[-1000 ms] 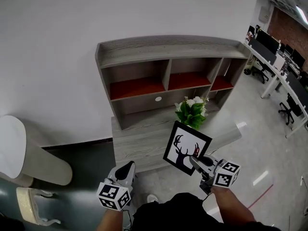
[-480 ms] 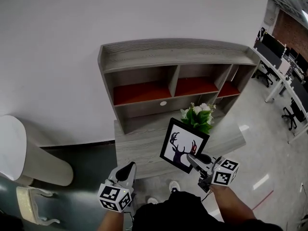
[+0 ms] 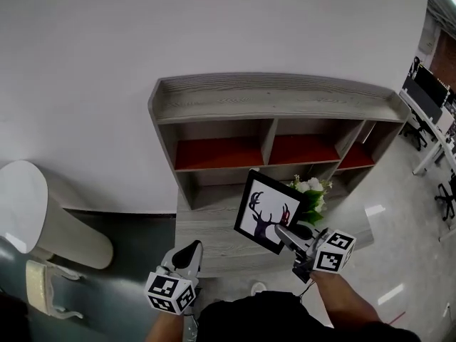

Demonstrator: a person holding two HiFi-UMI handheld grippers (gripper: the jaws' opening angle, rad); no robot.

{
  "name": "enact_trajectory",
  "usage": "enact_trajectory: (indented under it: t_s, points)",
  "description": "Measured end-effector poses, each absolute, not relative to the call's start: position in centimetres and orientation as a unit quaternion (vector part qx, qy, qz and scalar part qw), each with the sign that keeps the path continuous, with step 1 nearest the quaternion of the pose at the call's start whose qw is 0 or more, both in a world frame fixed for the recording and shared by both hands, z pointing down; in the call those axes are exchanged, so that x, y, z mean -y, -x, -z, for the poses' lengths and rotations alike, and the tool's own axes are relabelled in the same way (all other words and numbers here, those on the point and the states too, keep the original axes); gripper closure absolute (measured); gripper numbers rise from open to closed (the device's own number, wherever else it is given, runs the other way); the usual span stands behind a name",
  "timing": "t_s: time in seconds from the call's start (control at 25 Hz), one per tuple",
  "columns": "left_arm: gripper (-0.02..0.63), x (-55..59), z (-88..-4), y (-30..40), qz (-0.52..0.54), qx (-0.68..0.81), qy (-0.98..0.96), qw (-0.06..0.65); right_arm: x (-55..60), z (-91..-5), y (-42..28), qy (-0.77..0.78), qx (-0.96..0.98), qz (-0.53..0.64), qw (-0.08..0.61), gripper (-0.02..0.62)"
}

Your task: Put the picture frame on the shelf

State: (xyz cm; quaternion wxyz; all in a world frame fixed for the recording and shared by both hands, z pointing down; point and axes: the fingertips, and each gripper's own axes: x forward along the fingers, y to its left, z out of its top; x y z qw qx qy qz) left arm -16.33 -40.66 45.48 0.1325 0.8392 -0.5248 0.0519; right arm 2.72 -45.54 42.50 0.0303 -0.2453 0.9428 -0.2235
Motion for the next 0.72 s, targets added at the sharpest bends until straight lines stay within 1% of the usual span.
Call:
enact_trajectory:
  t_s: [0.12,0.36,0.56,0.72]
  points:
    - [0.597,42.1,-45.3,15.9,-0.061,0.543,-0.828,0.122,47.7,-42.4,-3.6,0.228,-0.946,0.228,0.030,0.557]
    - [0.597,43.7,-45.4,16.4,-0.056,0.597,-0.789,0.130,51.0,-42.4,-4.0,0.196,-0.955,0.220,0.017,0.557]
    - [0.597,43.5,-46.7,14.4,-0.074,0.582,-0.798,0.138,53.6,-41.6,-2.1,0.186,-0.961,0.207,0.008,0.557]
    - [0.597,43.8,-47.3,16.1,-0.077,0.583,-0.794,0.152,55.8,-40.0,0.3,0.189,-0.964,0.190,0.009,0.557]
